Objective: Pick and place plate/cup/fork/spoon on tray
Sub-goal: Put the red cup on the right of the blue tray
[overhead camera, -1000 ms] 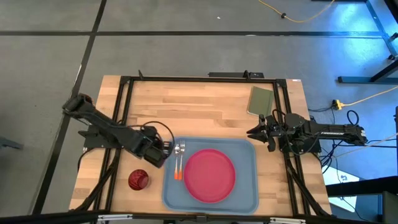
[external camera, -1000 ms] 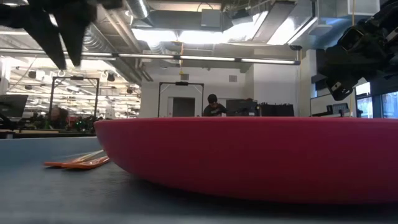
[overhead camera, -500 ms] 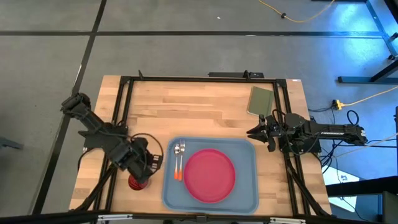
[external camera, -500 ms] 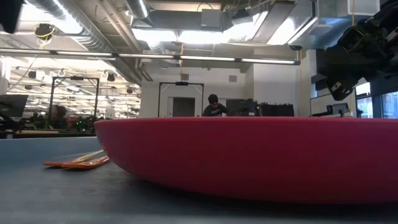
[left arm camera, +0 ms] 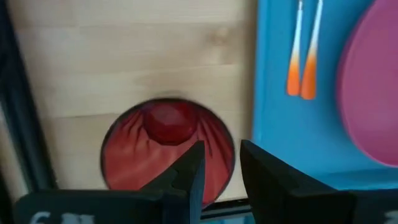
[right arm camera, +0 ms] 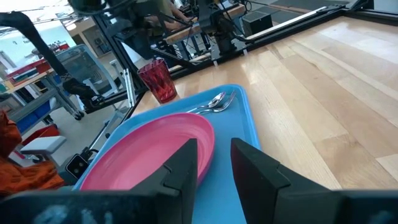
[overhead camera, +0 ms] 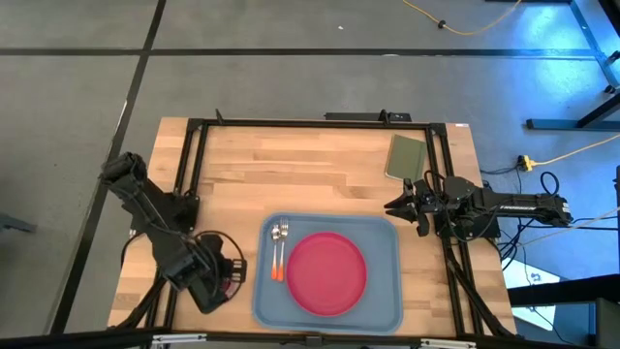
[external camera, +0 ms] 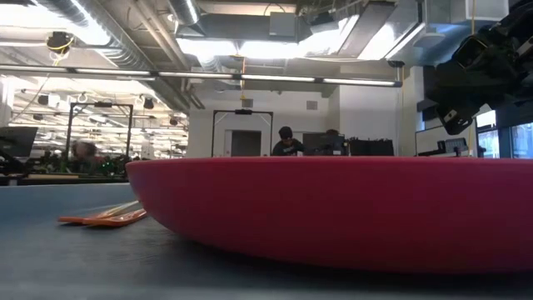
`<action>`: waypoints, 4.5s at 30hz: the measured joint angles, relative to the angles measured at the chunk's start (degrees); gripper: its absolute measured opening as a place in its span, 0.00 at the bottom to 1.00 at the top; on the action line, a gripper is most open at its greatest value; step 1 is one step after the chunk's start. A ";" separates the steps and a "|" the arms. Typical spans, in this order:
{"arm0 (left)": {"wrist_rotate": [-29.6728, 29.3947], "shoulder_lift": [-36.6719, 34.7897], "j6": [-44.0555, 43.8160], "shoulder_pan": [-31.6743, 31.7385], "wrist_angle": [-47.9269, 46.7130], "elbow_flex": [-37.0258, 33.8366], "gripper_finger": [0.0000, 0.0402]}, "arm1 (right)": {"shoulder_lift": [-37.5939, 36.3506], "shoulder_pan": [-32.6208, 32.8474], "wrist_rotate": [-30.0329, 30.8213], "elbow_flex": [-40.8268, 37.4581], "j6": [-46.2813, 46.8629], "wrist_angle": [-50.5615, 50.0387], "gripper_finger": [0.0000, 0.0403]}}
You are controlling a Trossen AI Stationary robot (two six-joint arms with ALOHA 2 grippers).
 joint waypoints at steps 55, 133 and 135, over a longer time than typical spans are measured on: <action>-1.58 14.06 2.07 -1.19 0.24 2.12 0.02 | -0.02 -0.01 0.00 0.00 0.00 -0.02 0.25; -1.23 39.45 136.00 34.16 39.85 39.08 0.02 | -0.02 -0.01 0.00 0.02 0.00 -0.02 0.25; -0.58 39.40 137.61 34.37 40.94 39.08 0.02 | -0.02 0.01 0.00 0.02 0.00 -0.02 0.25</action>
